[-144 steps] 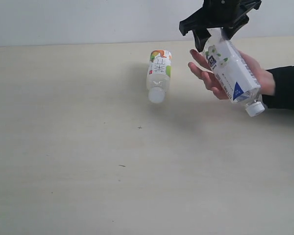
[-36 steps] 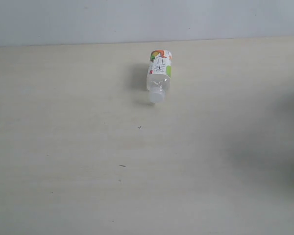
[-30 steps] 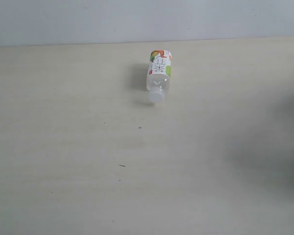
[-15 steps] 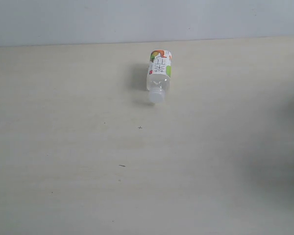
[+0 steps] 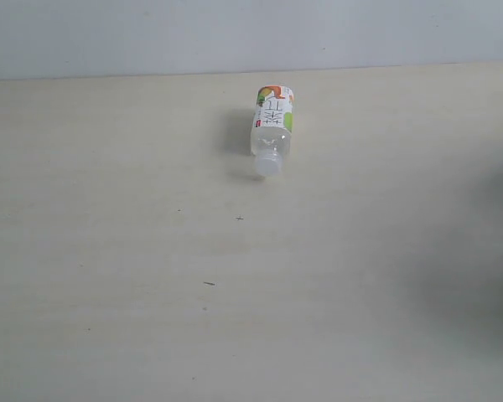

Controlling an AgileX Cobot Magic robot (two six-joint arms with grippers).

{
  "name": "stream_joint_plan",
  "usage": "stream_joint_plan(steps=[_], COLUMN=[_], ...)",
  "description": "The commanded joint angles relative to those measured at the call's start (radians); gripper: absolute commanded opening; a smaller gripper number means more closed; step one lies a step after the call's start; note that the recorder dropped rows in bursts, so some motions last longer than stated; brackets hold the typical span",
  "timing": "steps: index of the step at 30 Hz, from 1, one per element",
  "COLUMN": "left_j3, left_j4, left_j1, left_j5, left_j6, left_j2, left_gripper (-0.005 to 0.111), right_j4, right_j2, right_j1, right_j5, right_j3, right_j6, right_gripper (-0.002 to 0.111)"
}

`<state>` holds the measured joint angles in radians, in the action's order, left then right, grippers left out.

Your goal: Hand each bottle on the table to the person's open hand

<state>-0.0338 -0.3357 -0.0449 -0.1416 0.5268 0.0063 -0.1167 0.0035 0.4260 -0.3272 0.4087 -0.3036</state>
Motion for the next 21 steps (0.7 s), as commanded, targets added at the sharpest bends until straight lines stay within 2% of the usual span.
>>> stream_joint_plan(steps=[1,6,13,21], left_j3=[-0.001,-0.001,-0.001,-0.001], left_j4=[-0.001,-0.001,-0.001,-0.001], left_j1=[-0.007,-0.007,-0.007,-0.007], left_j5=[0.001,0.001,0.001,0.001], left_j6=[0.001,0.001,0.001,0.001], left_j2=[-0.006,-0.006,-0.006,-0.006], left_gripper=[0.010,0.010,0.010,0.010], right_j4=[-0.003,-0.006,0.011,0.018], right_j2=[-0.004,-0.004,-0.004,-0.004], right_j1=[0.004,0.004,0.004,0.004], right_j5=[-0.003,-0.010,-0.146,-0.145], right_j3=[-0.005,-0.005,-0.005,-0.005], right_j6=[0.000,0.000,0.018,0.025], right_gripper=[0.000,0.000,0.000,0.000])
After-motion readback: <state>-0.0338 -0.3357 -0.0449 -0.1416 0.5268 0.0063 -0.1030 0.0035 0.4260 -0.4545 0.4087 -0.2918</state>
